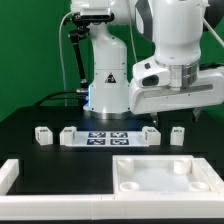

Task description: Assemble square table

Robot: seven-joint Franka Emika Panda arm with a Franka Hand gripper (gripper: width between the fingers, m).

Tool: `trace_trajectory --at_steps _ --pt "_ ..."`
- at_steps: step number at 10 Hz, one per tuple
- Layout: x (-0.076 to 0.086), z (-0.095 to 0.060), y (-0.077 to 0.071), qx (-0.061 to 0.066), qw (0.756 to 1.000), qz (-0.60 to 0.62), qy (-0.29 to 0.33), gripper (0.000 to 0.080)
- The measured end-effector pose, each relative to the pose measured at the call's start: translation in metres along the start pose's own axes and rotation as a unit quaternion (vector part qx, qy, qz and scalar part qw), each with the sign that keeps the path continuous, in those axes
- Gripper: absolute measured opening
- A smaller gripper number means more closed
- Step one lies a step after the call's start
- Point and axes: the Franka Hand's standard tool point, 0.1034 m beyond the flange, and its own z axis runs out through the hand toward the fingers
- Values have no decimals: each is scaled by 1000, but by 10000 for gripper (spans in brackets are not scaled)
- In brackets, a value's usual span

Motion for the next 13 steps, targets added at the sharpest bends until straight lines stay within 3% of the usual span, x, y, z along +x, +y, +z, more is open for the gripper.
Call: trace_trajectory --at_steps 1,3,4,6,8,10,11,13 --pt "-7 8 -5 20 998 44 -32 648" --pt "-30 24 -12 35 988 65 -136 648" --pt "-30 28 -14 47 979 76 -181 648" --pt "-28 29 -15 55 970 71 -226 648" --pt "-30 32 -16 53 969 78 -229 648" --pt "-48 53 -27 31 960 111 -256 648" --pt "-52 65 -30 31 958 114 -260 648" --pt "-51 70 -29 31 961 108 -251 648"
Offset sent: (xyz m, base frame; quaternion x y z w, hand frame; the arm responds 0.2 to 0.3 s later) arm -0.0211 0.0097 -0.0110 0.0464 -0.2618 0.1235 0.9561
